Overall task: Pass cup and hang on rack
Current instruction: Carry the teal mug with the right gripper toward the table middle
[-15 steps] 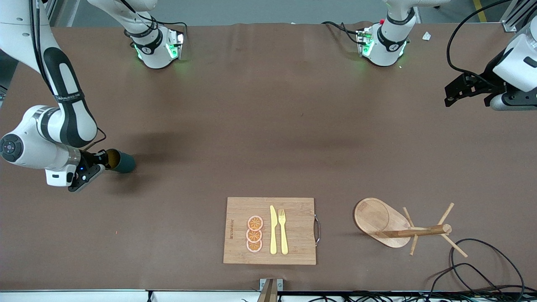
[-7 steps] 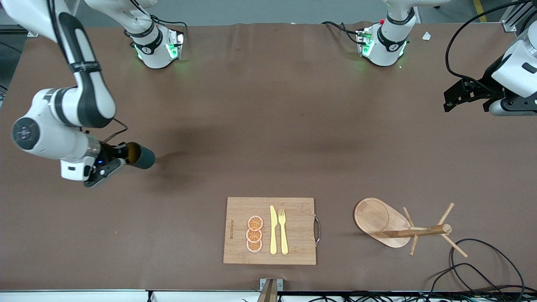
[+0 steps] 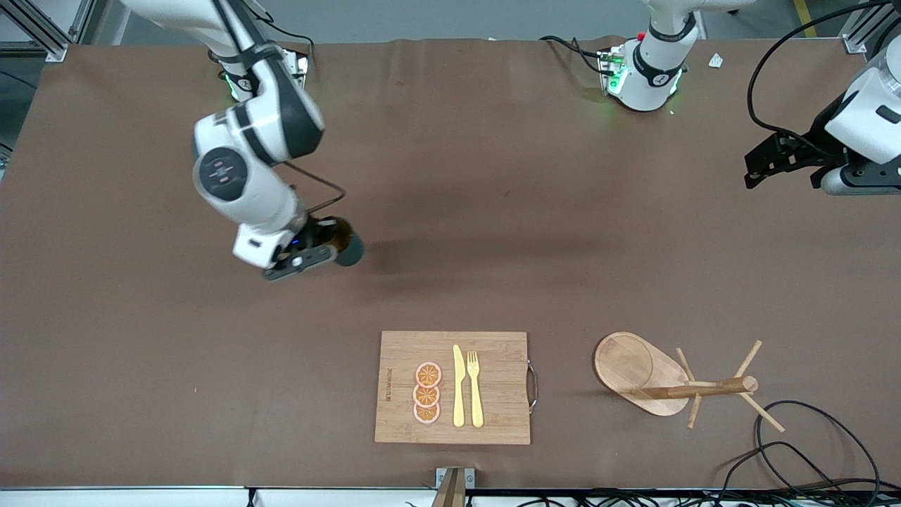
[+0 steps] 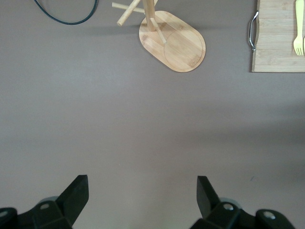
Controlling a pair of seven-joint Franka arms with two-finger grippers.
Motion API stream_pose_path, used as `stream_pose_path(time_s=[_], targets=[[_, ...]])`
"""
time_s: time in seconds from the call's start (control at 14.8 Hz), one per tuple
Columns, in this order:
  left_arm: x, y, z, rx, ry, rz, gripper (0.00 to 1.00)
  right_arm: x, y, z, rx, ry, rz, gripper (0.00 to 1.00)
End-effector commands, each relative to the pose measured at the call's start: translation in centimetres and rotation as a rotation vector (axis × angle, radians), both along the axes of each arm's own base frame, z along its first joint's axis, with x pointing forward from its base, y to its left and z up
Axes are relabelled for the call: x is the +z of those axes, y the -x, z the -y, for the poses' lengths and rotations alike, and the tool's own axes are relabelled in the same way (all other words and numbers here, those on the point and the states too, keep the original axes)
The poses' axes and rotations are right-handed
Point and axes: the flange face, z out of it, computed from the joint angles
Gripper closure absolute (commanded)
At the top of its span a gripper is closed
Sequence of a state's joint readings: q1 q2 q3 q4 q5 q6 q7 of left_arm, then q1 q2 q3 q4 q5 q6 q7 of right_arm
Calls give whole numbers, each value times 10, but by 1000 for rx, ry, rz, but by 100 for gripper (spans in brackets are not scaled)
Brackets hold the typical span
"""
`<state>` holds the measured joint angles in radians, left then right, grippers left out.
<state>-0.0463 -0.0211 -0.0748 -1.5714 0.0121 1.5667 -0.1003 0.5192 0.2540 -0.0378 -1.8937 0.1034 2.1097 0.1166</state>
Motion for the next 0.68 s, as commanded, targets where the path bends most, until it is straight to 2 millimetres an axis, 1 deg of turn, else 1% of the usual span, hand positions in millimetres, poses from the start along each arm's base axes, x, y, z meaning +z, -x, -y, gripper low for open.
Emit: stream_pose_path(time_s=[0.0,0.14,0.27,0.34,0.41,0.47,0.61], targets=[[6,-2,-9,8,12,8,0,-12,12,-52,-94,-11,26,100],[5,-3,-12,10,12,8,0,-30,29,-95,-130,-16,37,100],[6,-3,-11,11,12,11,0,-45,40,-134,-163,-18,40,100],[6,-3,-11,10,12,11,0,-49,42,-149,-174,-22,38,100],[6,-3,-11,11,11,12,0,-55,49,-169,-192,-26,33,100],[6,-4,-11,15,5,12,0,-61,52,-182,-207,-23,30,100],[6,-3,-12,22,2,13,0,-77,57,-198,-194,-14,24,100]])
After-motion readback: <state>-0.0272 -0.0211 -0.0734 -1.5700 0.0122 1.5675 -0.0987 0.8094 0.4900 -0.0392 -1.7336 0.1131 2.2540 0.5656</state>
